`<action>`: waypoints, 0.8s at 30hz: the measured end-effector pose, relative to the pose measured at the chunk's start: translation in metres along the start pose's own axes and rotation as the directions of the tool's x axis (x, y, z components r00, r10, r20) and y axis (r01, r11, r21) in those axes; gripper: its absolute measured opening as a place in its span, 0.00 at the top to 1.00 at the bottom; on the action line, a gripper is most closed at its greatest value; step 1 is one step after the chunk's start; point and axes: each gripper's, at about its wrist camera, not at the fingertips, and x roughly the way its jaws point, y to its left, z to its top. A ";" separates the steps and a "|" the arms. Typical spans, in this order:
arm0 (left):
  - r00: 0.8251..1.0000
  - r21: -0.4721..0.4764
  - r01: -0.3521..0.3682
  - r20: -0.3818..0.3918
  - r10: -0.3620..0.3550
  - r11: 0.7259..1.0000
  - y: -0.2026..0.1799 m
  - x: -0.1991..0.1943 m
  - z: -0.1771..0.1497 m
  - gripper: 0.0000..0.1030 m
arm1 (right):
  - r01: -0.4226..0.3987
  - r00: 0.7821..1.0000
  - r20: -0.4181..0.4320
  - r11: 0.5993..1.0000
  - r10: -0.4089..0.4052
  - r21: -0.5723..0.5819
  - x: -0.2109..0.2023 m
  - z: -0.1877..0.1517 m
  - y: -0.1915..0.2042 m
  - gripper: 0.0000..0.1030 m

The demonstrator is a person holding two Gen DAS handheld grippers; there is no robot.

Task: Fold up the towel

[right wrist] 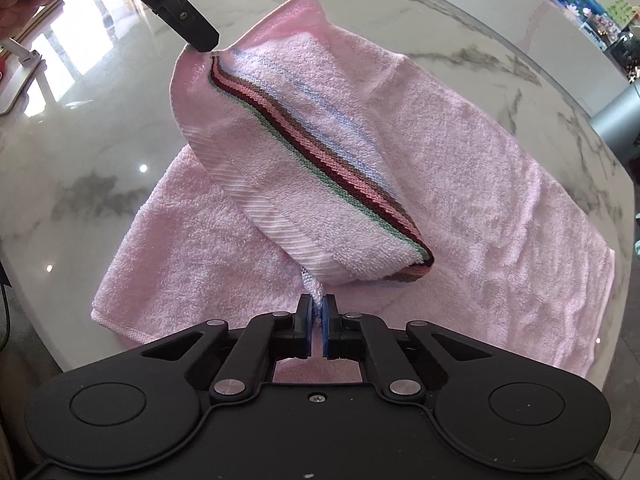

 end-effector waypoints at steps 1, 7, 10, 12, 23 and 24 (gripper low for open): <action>1.000 0.007 -0.003 0.004 0.003 1.000 -0.002 -0.001 0.003 0.99 | 0.007 1.000 0.000 1.000 -0.007 0.001 -0.004 -0.003 -0.002 0.97; 0.999 0.046 -0.027 0.042 0.025 0.999 -0.015 -0.012 0.027 0.99 | 0.019 1.000 0.019 0.999 -0.020 0.048 -0.036 -0.026 -0.017 0.97; 0.998 0.065 -0.042 0.058 0.038 0.997 -0.021 -0.015 0.039 0.99 | 0.015 1.000 0.017 0.996 -0.017 0.083 -0.046 -0.041 -0.024 0.97; 0.998 0.076 -0.040 0.049 0.036 0.996 -0.025 -0.012 0.045 0.99 | 0.012 1.000 -0.004 0.993 -0.012 0.114 -0.043 -0.052 -0.030 0.97; 0.996 0.132 0.025 -0.084 -0.014 0.991 -0.043 0.013 0.009 0.95 | 0.031 0.999 -0.035 0.986 -0.026 0.162 -0.027 -0.077 -0.042 0.89; 0.995 0.127 0.030 -0.100 -0.018 0.991 -0.042 0.015 0.004 0.94 | 0.039 0.999 -0.024 0.988 -0.035 0.147 -0.030 -0.076 -0.039 0.88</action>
